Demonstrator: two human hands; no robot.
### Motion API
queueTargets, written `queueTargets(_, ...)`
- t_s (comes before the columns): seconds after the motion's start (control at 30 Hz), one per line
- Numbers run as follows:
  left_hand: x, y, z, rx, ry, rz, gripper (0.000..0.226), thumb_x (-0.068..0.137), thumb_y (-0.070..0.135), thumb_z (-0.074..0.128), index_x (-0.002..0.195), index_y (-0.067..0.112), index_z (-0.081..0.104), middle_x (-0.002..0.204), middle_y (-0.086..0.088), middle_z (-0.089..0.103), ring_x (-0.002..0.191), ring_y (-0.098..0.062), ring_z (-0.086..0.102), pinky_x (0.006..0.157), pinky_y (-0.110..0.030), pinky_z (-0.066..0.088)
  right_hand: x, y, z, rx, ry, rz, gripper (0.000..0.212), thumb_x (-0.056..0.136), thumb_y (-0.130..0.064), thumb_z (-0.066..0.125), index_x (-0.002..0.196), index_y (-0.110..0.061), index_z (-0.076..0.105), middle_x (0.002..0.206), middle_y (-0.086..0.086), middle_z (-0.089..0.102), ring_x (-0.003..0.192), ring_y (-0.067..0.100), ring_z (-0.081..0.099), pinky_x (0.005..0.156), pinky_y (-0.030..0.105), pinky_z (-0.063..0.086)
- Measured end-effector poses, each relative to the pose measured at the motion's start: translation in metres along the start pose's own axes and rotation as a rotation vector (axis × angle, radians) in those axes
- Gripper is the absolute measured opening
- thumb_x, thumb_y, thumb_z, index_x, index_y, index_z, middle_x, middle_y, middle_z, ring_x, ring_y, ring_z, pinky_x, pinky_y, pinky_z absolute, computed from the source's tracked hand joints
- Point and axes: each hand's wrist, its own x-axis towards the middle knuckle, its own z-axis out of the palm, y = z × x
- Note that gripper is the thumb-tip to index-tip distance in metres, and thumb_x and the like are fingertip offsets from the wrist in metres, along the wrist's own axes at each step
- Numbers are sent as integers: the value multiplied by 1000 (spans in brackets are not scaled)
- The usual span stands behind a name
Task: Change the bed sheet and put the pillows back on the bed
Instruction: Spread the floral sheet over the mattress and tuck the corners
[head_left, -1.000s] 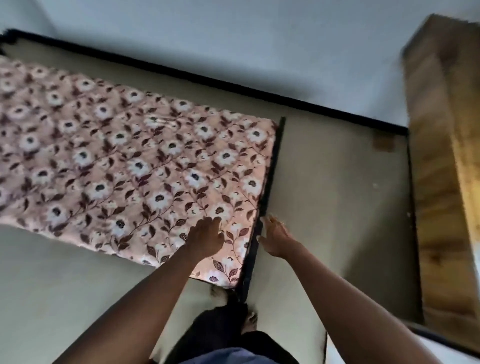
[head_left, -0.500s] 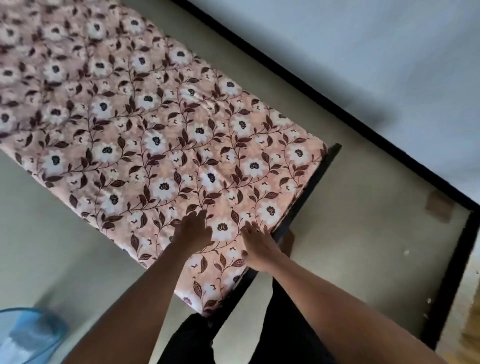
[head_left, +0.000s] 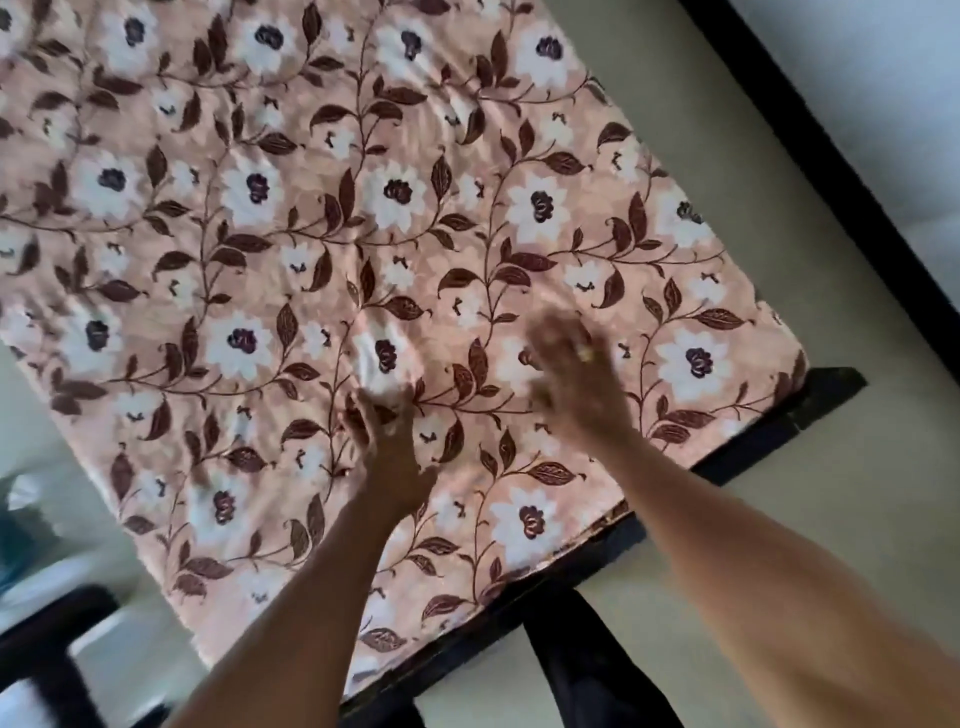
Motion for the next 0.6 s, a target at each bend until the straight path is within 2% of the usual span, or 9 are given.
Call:
queueTargets(0.07,-5,4,-10,-32,-3,-88,119,82,52,74,161,31,-12,162,-31,-22,147,-54,-22,120,-65,19,3,13,-8,66,-30,316,79,102,-58,33,165,-22,1,172,11,-3,158,36,6,122,62,18)
queueTargets(0.13,-9,15,-17,-56,52,-110,118,81,60,74,162,29,-7,163,-27,-24,149,-53,-16,114,-62,31,7,-1,-18,93,-17,382,83,101,-58,35,165,-19,-1,171,16,-5,157,38,5,123,66,12)
queueTargets(0.17,-13,22,-17,-66,50,-103,121,80,64,73,162,31,-9,163,-25,-25,150,-52,-15,111,-63,36,7,-16,-20,104,-16,283,86,99,-57,40,165,-19,0,171,16,-6,158,37,5,124,66,10)
queueTargets(0.23,-17,30,-3,-79,0,-82,131,72,76,70,159,32,-16,161,-23,-30,148,-53,-20,107,-67,39,5,-43,-18,80,-83,-130,89,98,-53,51,165,-24,0,171,13,-11,158,35,1,124,65,9)
queueTargets(0.3,-20,35,20,-32,1,-63,141,61,93,60,160,27,-16,161,-27,-30,146,-54,-24,108,-77,28,1,-34,-15,-1,-193,-465,89,98,-53,54,165,-30,0,172,8,-11,158,35,1,124,64,8)
queueTargets(0.33,-23,34,32,-21,26,-53,143,58,96,57,161,24,-10,161,-28,-27,147,-54,-23,109,-80,22,5,-13,-17,-26,-177,-481,88,96,-57,53,164,-32,4,173,5,-7,158,36,5,124,62,11)
queueTargets(0.43,-41,42,62,-76,16,-47,150,51,88,72,163,14,4,161,-34,-18,148,-55,-17,109,-83,10,22,80,-25,-122,-74,-31,88,89,-74,43,161,-33,13,170,5,7,151,37,23,117,59,27)
queueTargets(0.53,-58,70,62,-153,9,-224,157,53,68,89,159,22,-17,156,-31,-35,145,-54,-25,115,-75,15,33,134,-45,-34,-71,518,95,88,-85,12,163,-28,-1,172,11,0,154,45,15,116,71,20)
queueTargets(0.6,-62,96,56,-179,27,-322,152,63,54,91,154,33,-30,151,-23,-47,144,-50,-30,111,-71,33,32,112,-48,-22,-72,460,92,90,-78,11,164,-23,0,171,14,3,155,41,13,119,72,14)
